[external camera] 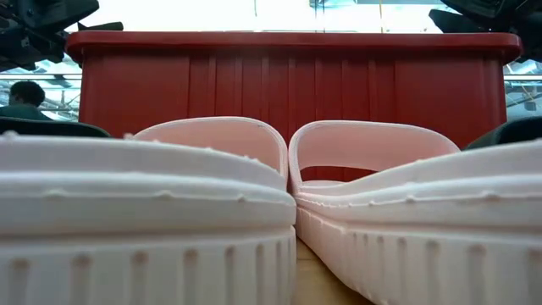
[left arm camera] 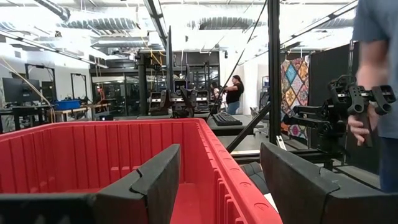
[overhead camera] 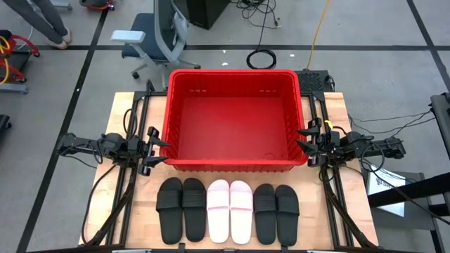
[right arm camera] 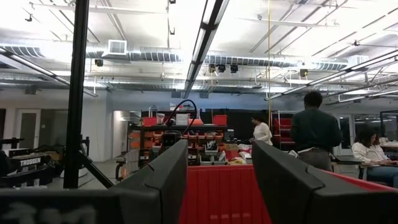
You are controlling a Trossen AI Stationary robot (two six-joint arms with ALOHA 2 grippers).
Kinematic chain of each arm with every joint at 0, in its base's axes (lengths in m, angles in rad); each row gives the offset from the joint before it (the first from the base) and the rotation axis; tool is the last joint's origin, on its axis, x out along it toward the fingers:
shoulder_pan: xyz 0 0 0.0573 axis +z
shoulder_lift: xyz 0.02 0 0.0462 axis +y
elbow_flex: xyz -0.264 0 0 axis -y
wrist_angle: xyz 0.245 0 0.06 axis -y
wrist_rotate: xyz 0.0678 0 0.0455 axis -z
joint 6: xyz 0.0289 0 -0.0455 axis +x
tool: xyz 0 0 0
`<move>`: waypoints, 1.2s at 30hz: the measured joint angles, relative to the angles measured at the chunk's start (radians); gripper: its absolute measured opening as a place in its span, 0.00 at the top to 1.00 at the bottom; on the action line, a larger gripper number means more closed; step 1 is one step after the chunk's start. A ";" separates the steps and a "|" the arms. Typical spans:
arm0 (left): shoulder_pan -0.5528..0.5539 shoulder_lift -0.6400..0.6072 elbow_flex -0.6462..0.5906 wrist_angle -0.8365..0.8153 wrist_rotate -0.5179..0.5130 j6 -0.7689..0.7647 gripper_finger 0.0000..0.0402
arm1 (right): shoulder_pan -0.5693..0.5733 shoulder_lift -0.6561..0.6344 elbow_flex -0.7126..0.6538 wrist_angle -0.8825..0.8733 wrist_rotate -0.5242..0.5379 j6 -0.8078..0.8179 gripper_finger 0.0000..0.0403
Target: Pick and place slides into bin
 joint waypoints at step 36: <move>0.000 0.000 0.000 0.402 -0.129 -0.496 0.43 | 0.000 0.000 0.000 0.477 0.000 0.390 0.58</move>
